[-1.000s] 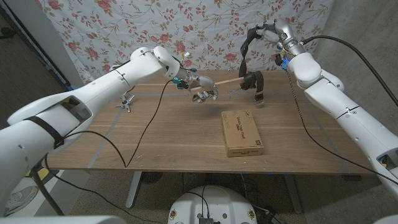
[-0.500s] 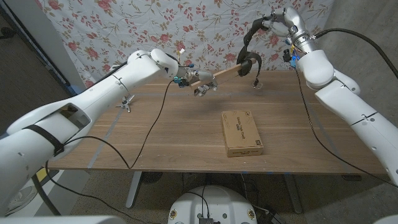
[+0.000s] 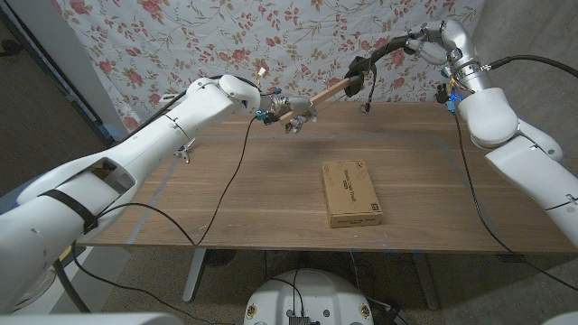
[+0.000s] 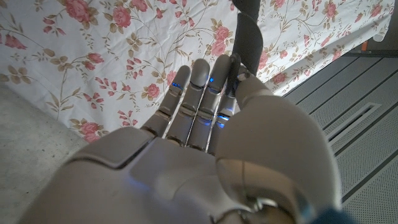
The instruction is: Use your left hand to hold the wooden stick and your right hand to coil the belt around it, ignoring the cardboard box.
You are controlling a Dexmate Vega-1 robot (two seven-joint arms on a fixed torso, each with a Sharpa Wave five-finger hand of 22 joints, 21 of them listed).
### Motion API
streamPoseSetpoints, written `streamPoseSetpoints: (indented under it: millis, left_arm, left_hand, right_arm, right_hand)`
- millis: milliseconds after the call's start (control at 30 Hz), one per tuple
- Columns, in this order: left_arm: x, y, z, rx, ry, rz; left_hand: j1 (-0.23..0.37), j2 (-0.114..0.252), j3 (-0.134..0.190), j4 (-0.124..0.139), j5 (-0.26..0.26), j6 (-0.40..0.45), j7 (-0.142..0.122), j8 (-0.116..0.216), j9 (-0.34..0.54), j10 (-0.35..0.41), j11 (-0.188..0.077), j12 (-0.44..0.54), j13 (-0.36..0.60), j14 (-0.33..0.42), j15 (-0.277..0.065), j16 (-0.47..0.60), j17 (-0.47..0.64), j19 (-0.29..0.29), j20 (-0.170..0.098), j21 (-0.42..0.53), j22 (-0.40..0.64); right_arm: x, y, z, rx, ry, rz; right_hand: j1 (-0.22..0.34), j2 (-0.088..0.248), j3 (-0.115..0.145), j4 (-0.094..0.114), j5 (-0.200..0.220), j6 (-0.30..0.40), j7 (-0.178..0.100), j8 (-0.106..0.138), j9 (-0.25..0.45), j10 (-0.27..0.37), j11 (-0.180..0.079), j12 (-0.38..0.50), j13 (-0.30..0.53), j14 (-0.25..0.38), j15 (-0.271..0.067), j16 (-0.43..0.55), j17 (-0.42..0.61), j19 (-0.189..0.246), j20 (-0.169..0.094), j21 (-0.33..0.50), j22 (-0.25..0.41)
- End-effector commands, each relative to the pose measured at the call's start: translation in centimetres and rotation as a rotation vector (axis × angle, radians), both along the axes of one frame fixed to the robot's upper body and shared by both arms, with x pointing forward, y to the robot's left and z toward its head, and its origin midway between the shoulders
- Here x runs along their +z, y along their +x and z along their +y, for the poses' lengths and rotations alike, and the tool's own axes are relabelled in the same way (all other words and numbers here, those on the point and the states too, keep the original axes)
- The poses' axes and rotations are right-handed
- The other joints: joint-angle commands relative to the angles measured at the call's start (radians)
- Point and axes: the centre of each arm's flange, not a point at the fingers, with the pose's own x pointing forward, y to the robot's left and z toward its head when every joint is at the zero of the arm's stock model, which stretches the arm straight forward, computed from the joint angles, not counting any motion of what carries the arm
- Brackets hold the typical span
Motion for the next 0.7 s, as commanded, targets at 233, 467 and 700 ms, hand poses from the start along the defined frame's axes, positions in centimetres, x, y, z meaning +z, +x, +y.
streamPoseSetpoints:
  millis: [233, 467, 700]
  left_arm:
    - [0.8, -0.2, -0.2, -0.013, -0.117, -0.041]
    - [1.1, -0.2, -0.9, -0.033, -0.137, -0.033]
    - [1.5, -0.4, -1.5, -0.043, -0.129, -0.035]
  left_hand:
    - [0.014, 0.001, 0.007, 0.003, -0.002, 0.039, 0.037, 0.007, 0.004, 0.01, -0.001, 0.002, 0.005, 0.005, 0.001, 0.01, -0.001, 0.015, -0.028, 0.005, 0.01]
    - [0.014, 0.001, 0.007, 0.003, -0.002, 0.039, 0.039, 0.008, 0.006, 0.011, 0.0, 0.002, 0.005, 0.007, 0.001, 0.015, 0.001, 0.019, -0.028, 0.002, 0.005]
    - [0.015, 0.002, 0.008, 0.003, -0.003, 0.039, 0.038, 0.008, 0.008, 0.012, -0.001, 0.002, 0.005, 0.009, 0.001, 0.023, 0.006, 0.02, -0.028, 0.002, 0.007]
  right_arm:
    - [-8.7, 0.2, -5.9, -0.038, 0.159, 0.108]
    - [-14.0, 3.1, -6.2, -0.056, 0.189, 0.236]
    - [-17.9, 6.2, -5.3, -0.052, 0.203, 0.331]
  right_hand:
    - [0.023, 0.011, 0.022, -0.002, 0.002, 0.139, 0.017, 0.002, 0.18, 0.015, 0.004, -0.005, 0.0, 0.011, -0.095, -0.004, 0.012, 0.001, 0.01, 0.005, 0.004]
    - [0.026, 0.015, 0.02, -0.003, -0.013, 0.139, 0.018, -0.008, 0.167, 0.016, 0.013, -0.013, -0.009, 0.006, -0.091, -0.001, -0.004, 0.0, 0.015, 0.006, 0.004]
    - [0.029, 0.023, 0.013, -0.002, -0.03, 0.134, 0.017, -0.019, 0.159, 0.006, 0.013, -0.024, -0.019, -0.002, -0.089, 0.006, -0.021, -0.001, 0.018, 0.007, 0.005]
